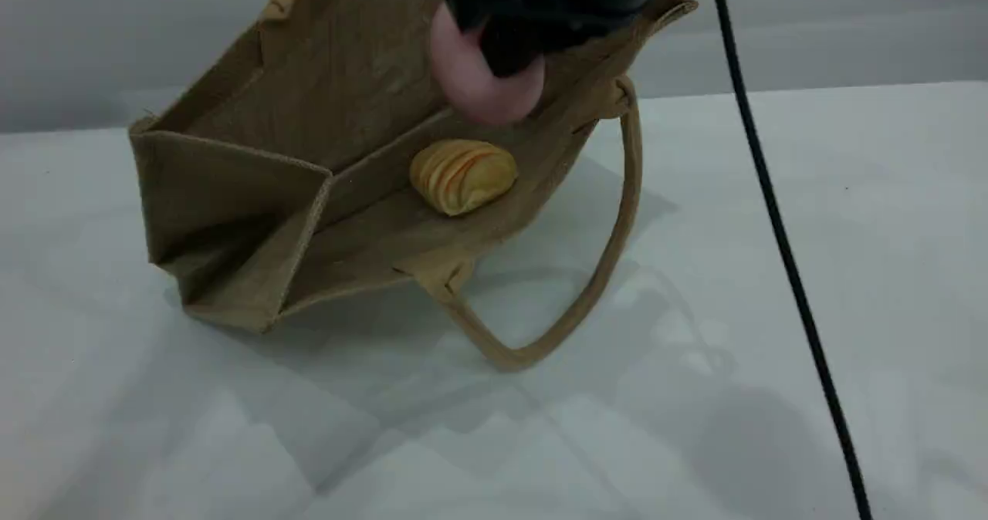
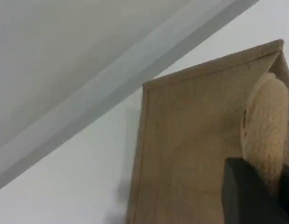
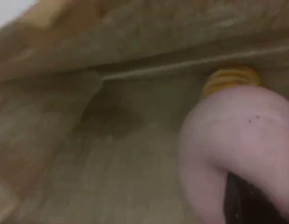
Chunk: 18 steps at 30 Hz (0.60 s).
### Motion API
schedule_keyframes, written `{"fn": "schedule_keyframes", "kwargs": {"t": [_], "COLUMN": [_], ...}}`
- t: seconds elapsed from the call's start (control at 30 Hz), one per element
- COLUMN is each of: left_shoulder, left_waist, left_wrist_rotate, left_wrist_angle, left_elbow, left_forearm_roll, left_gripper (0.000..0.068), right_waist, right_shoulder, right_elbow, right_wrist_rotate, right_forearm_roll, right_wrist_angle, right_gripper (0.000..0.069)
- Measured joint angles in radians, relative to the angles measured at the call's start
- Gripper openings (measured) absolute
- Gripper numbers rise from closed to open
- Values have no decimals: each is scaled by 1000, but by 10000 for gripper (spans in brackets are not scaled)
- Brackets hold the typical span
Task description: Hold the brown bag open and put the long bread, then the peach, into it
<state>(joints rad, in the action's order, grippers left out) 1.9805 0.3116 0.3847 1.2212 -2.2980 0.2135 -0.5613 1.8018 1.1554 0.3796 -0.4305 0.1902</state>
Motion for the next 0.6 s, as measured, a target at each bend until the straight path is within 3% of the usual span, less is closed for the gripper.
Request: {"fn": "schedule_keyframes", "kwargs": {"t": [0.17,0.47,0.6], "left_shoulder": [0,0,0], "left_waist": [0,0,0], "left_wrist_rotate": [0,0,0], "left_wrist_angle": [0,0,0], "left_elbow": [0,1,1], "left_forearm_roll": [1,1,1], "left_gripper": [98,98,98], "right_waist": [0,0,0], "right_shoulder": [80,192,206], "right_elbow": [48,203,221], "right_wrist_rotate": [0,0,0], "right_forearm_roll": [2,7,10], "right_wrist_angle": [-81,-41,-31], "right_gripper": [38,52,113]}}
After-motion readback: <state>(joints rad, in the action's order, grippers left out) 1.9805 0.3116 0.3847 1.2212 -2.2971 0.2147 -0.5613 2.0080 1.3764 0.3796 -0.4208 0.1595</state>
